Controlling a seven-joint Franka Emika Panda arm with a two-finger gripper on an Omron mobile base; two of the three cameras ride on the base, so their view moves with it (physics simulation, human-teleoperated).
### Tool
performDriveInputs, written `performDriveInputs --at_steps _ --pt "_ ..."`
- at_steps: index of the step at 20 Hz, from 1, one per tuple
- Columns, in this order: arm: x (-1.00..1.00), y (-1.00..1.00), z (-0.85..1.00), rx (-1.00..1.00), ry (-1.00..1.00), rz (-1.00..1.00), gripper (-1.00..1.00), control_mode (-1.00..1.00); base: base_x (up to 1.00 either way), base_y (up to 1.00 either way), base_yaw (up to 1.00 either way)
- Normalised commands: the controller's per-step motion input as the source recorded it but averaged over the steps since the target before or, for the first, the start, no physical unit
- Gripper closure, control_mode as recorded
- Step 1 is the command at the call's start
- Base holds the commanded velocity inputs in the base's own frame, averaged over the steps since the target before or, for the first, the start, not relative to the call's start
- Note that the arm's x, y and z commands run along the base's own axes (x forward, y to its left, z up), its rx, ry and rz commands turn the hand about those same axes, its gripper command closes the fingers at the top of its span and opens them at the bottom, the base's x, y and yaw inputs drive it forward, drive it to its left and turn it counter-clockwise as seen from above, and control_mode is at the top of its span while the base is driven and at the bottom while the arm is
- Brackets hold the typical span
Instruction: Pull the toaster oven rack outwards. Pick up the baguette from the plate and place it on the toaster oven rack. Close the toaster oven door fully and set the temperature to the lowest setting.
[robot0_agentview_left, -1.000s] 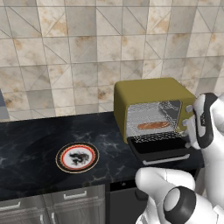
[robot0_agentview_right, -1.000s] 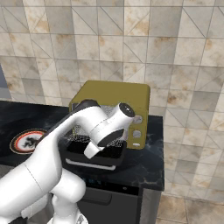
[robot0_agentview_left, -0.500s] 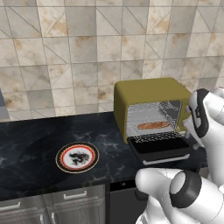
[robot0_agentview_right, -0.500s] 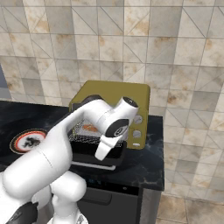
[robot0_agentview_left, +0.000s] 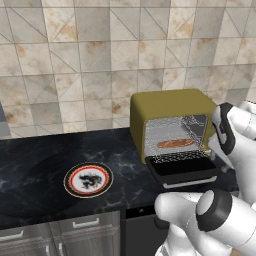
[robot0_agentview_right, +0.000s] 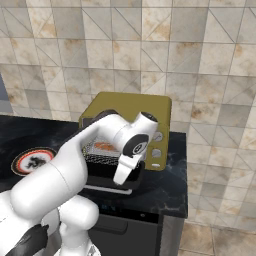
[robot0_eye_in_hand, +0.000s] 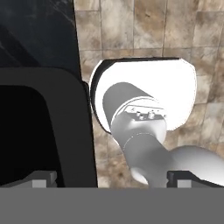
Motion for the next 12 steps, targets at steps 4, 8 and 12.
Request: performDriveInputs --at_steps 4,8,12 --pt "0.00 0.01 -0.16 -0.05 -0.04 0.00 -1.00 -1.00 0.00 0.00 0.00" --pt "0.01 0.00 -0.14 -0.04 -0.01 0.00 -1.00 -1.00 0.00 0.00 0.00" --pt "0.15 0.00 -0.18 -0.02 0.00 0.00 -1.00 -1.00 0.00 0.00 0.00"
